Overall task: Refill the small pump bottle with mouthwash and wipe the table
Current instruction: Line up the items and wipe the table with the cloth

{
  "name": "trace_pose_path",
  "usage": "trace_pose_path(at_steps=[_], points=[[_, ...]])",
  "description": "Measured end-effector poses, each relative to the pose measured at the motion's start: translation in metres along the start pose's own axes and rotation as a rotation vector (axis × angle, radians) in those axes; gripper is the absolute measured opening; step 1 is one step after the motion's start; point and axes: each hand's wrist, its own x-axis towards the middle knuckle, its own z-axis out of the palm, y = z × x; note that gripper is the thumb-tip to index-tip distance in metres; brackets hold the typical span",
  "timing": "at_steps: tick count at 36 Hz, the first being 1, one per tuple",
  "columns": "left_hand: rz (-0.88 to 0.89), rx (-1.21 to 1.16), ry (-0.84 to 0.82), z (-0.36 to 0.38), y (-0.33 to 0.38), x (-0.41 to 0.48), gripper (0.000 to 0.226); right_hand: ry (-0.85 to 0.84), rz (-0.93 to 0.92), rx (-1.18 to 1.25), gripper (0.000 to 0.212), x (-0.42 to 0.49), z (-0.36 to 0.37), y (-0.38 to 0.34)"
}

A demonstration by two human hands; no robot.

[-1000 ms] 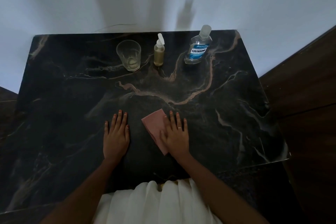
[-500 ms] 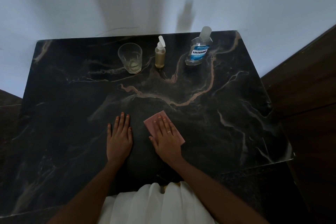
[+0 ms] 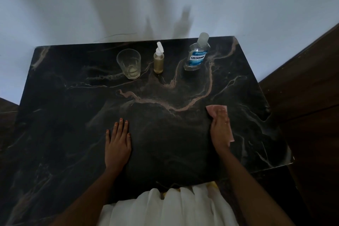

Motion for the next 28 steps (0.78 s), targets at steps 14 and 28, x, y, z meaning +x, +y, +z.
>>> trace_pose_path(at_steps=[14,28], points=[[-0.015,0.046,0.001,0.003,0.000,0.001,0.058,-0.114,-0.301,-0.063,0.039,-0.002,0.026,-0.061],[-0.001,0.043,-0.003,0.002,-0.001,0.002,0.061,-0.416,-0.787,-0.287,0.048,-0.070,0.106,-0.160]])
